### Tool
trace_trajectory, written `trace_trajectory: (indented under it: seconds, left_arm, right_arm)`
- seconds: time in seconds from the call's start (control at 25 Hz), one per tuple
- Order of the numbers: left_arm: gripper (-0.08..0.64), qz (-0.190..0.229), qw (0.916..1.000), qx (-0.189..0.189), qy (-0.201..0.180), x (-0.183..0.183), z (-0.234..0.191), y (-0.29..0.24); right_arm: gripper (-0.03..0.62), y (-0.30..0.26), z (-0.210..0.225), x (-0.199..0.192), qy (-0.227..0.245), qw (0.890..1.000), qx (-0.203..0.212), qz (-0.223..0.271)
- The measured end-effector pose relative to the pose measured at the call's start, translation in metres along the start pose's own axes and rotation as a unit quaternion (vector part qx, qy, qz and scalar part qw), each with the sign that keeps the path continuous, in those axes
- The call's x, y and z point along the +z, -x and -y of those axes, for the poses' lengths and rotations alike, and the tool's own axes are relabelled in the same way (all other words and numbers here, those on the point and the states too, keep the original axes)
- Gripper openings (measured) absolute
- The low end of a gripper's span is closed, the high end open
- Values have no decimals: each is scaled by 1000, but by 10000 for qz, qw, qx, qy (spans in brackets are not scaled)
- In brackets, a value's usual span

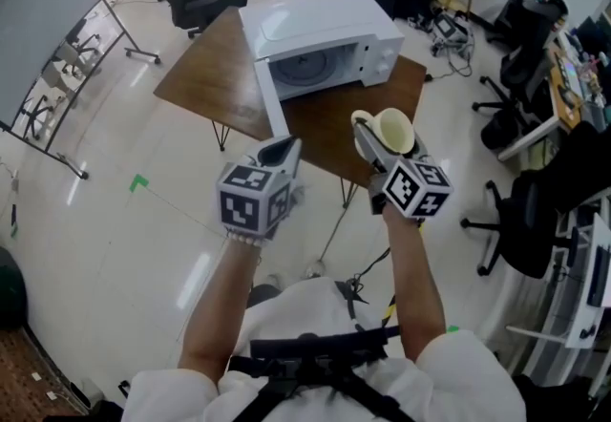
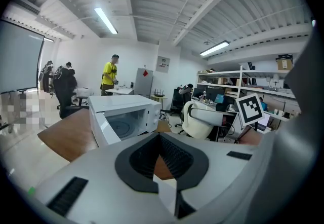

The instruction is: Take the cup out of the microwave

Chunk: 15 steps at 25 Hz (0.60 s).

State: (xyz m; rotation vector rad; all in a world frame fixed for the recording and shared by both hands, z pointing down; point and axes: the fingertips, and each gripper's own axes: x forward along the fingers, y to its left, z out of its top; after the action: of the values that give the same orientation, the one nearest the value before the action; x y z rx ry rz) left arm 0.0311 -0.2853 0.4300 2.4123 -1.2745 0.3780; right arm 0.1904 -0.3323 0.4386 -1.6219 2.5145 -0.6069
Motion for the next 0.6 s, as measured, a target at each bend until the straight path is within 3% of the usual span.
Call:
trace_trajectory:
  seconds: [0.24, 0.6]
  left_arm:
    - [-11, 6, 9995, -316, -54, -9, 9, 17]
    - [-11, 23, 9973, -706, 182, -29, 12, 41]
  right_arm:
    - [502, 42, -23, -2, -561, 9980, -95, 277]
    - [503, 93, -59, -8, -1405, 9881, -101, 622]
